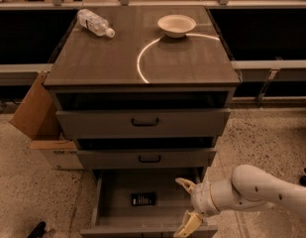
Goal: Pick rxbar chocolate from bottom drawer and place on counter
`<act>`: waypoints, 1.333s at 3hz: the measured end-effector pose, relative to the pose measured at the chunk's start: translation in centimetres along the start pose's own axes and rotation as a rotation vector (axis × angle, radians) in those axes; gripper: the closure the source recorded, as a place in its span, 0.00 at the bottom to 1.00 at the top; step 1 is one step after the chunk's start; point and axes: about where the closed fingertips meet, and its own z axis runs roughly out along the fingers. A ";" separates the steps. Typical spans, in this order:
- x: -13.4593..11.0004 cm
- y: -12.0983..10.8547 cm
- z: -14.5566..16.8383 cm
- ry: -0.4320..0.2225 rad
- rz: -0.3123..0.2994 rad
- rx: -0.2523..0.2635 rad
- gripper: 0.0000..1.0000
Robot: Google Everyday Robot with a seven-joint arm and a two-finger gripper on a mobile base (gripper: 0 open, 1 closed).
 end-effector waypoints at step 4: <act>7.5 -4.6 7.4 0.004 -0.017 0.015 0.00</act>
Offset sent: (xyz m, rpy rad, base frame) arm 0.0157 0.0009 -0.0494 0.0329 0.0034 0.0023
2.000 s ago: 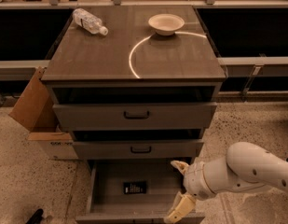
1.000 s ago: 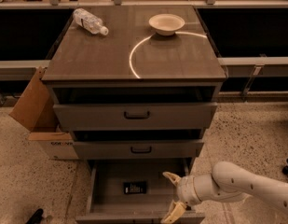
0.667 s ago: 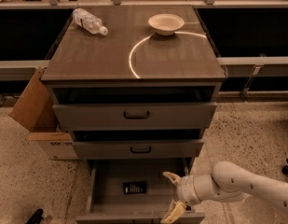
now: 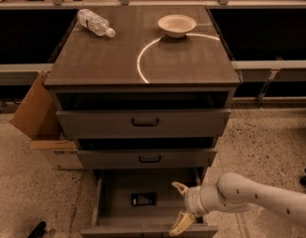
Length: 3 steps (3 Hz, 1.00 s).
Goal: Pick rxbar chocolate from bottom drawer and place on counter
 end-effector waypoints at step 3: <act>3.6 -5.1 7.2 -0.042 -0.005 -0.029 0.00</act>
Offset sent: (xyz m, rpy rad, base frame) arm 0.0542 0.0182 -0.0886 0.0345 0.0175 0.0237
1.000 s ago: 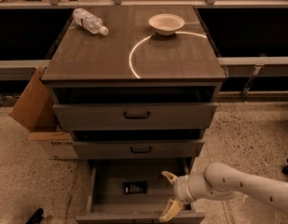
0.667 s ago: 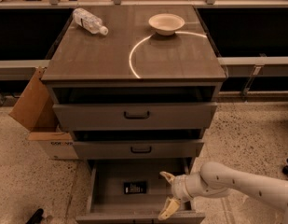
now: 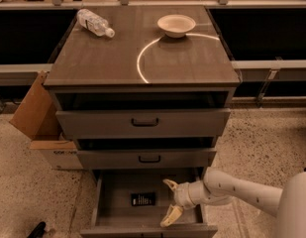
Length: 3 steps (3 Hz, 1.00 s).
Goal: Pick rxbar chocolate from bottom drawer and place on counter
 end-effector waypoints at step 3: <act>2.1 -3.2 5.5 0.020 -0.027 0.021 0.00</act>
Offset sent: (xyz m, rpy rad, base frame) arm 0.0154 0.0182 -0.0141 -0.0048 -0.0316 0.0058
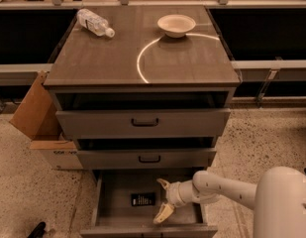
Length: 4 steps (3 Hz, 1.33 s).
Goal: Pick rxbar chocolate from bottom drawer and place on counter
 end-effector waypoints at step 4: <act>2.6 -3.2 5.1 -0.024 -0.014 0.025 0.00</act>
Offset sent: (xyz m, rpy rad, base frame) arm 0.0241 0.0153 -0.0358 -0.0252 -0.0165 -0.0110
